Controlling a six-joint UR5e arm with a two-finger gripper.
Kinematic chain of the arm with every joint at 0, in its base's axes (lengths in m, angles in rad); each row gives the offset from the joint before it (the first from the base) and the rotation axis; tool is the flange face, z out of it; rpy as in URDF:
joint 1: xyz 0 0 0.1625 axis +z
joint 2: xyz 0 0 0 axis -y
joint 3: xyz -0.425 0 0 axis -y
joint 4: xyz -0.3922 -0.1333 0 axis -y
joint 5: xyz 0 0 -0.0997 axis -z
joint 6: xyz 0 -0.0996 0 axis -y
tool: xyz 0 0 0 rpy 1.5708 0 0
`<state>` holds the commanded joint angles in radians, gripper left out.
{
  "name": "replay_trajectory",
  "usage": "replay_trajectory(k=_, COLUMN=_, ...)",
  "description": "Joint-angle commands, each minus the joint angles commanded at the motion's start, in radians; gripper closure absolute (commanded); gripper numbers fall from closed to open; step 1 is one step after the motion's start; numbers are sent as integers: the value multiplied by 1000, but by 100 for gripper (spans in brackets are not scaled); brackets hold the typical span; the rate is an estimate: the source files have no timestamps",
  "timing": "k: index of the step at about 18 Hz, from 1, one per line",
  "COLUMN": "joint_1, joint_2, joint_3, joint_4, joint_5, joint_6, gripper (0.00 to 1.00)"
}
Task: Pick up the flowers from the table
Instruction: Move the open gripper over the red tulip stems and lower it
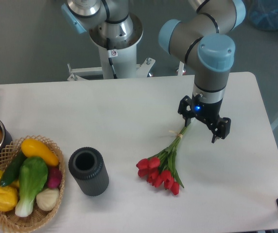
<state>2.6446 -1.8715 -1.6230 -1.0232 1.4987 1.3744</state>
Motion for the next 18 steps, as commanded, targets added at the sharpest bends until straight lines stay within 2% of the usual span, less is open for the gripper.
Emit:
replay_trajectory(k=3, joint_1=0, joint_2=0, joint_3=0, joint_4=0, joint_5=-6, joint_6=0, gripper=0)
replay_trajectory(k=9, joint_1=-11, joint_2=23, joint_3=-44, joint_4=6, joint_5=-31, joint_6=-24, gripper=0)
replay_trajectory(k=15, joint_1=-14, joint_2=57, joint_3=-123, joint_4=8, joint_5=-63, joint_6=-40, gripper=0)
replay_trajectory(k=18, joint_1=-35, joint_2=46, joint_3=-124, joint_4=11, joint_5=-83, joint_6=-138, gripper=0)
